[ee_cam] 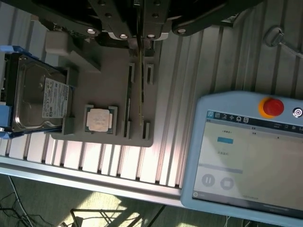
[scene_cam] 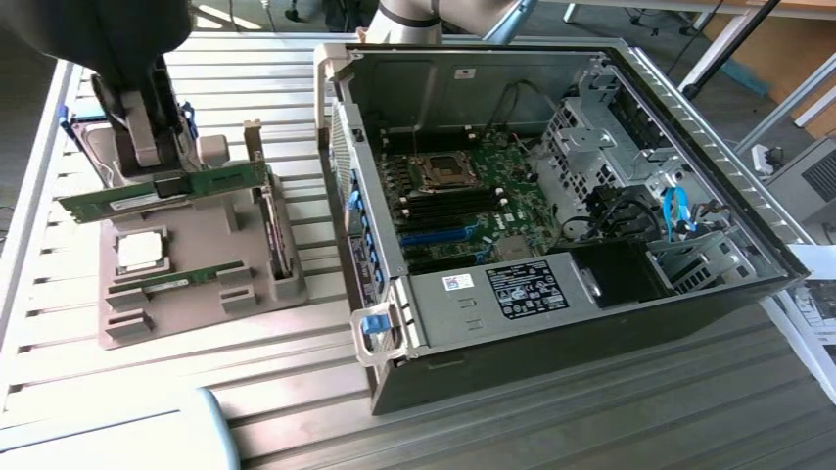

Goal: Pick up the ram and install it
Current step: 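Pick up the ram and move it above insertion slot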

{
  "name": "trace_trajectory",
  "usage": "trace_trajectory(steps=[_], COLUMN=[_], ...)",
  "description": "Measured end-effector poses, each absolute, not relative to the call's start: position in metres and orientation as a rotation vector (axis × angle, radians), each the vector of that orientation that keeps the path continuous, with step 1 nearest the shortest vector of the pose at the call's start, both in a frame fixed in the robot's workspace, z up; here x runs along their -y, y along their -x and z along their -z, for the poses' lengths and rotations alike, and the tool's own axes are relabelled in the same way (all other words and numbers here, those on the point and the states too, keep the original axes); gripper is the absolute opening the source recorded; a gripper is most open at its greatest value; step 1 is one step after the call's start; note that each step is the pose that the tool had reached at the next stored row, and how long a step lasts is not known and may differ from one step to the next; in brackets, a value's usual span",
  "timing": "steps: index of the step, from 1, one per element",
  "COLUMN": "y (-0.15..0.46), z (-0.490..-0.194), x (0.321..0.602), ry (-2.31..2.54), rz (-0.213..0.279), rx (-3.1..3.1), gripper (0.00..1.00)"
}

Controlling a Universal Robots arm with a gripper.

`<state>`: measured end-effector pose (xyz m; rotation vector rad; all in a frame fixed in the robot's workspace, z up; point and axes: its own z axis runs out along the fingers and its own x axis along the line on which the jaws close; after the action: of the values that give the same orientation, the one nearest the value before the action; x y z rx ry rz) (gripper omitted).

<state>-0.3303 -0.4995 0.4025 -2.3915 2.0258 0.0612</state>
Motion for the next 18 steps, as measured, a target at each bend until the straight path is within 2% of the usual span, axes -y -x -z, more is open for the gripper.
trace_trajectory(steps=[18], y=[0.265], z=[-0.402], x=[0.499], ry=[2.397], rz=[-0.075], rx=[-2.031], gripper=[0.14])
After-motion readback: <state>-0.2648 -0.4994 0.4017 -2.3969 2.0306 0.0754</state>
